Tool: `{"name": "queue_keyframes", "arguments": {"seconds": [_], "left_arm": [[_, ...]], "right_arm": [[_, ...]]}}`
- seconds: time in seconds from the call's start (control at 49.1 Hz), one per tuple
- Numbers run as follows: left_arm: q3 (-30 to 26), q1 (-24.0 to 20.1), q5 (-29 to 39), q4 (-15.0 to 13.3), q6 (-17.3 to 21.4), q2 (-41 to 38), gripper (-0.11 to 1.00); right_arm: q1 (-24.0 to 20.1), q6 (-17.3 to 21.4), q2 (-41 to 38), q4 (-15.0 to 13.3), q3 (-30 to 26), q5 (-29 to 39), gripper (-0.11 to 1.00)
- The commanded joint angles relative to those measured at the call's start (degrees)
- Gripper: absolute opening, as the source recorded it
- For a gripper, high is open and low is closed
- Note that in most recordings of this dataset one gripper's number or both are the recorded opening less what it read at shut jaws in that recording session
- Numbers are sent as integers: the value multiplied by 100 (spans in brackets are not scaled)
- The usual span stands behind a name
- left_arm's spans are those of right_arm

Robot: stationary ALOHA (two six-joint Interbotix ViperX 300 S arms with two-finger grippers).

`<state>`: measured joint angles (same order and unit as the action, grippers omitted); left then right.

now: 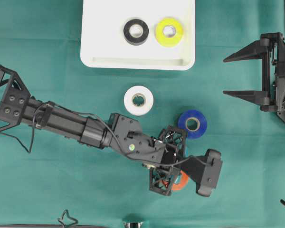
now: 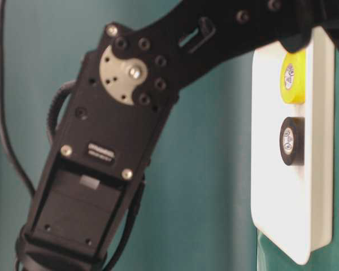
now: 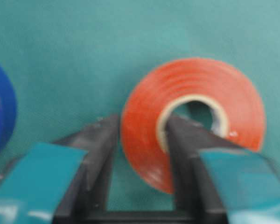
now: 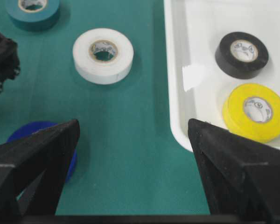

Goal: Pick up the tape from a random location and place it into the white case.
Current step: 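Lower the left gripper with one finger inside the orange roll's hole, then close the left gripper on the orange roll's rim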

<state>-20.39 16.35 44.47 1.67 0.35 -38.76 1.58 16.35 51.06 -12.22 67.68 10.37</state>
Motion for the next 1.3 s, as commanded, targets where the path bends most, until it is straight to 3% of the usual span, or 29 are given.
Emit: {"name": "queue_keyframes", "arguments": {"seconds": [0.0,0.733,1.284], "left_arm": [[-79,9,44,9,9,132,24],[-229,18,352,0,-123,281,22],[-483,-18,1011,0,-88,1564,22]], "right_arm": [[0,0,-18,0,-105,-18,90],[9,9,-18,-9,-123,-18,90],[9,9,0,-9,-132,-18,90]]}}
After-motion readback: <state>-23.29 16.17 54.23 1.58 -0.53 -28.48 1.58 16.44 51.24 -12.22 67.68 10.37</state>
